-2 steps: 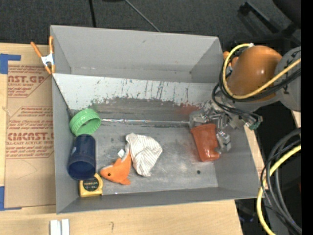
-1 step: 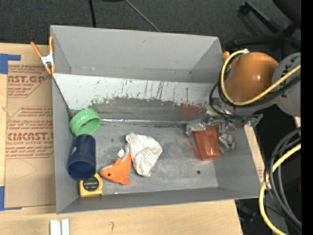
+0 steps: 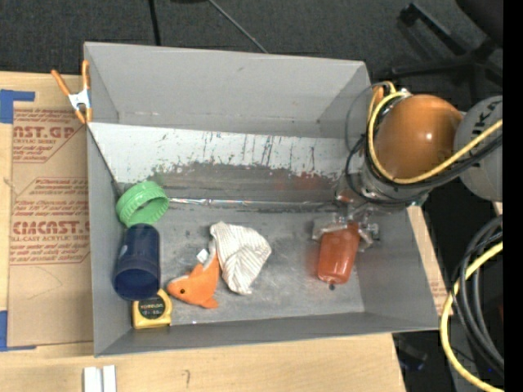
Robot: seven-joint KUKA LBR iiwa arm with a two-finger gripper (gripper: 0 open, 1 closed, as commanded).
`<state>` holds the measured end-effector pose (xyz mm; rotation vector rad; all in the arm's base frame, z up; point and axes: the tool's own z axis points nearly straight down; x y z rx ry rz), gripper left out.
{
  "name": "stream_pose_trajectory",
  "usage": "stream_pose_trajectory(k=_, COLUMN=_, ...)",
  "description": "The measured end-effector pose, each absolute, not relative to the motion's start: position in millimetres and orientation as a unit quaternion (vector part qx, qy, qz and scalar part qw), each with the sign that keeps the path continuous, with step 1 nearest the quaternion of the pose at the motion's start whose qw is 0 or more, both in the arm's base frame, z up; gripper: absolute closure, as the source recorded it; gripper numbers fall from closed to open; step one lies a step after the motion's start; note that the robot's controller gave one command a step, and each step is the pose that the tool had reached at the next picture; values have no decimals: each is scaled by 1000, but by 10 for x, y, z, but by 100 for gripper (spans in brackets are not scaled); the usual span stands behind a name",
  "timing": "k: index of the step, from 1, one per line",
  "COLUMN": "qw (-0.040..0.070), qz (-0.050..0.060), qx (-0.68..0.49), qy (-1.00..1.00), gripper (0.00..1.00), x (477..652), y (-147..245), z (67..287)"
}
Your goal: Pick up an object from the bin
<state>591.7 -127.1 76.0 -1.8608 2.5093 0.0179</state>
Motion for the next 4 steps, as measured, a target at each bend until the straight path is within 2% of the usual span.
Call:
stream_pose_trajectory(k=2, qw=9, qz=6, qx=-596, qy=803, gripper=100, x=5909, y=-1262, z=797)
stream_pose_trajectory(k=3, qw=3, qz=6, qx=-598, qy=802, gripper=100, x=5885, y=-1267, z=994)
stream_pose_trajectory(k=4, qw=1, qz=3, qx=-597, qy=802, gripper=100, x=5887, y=-1295, z=1205)
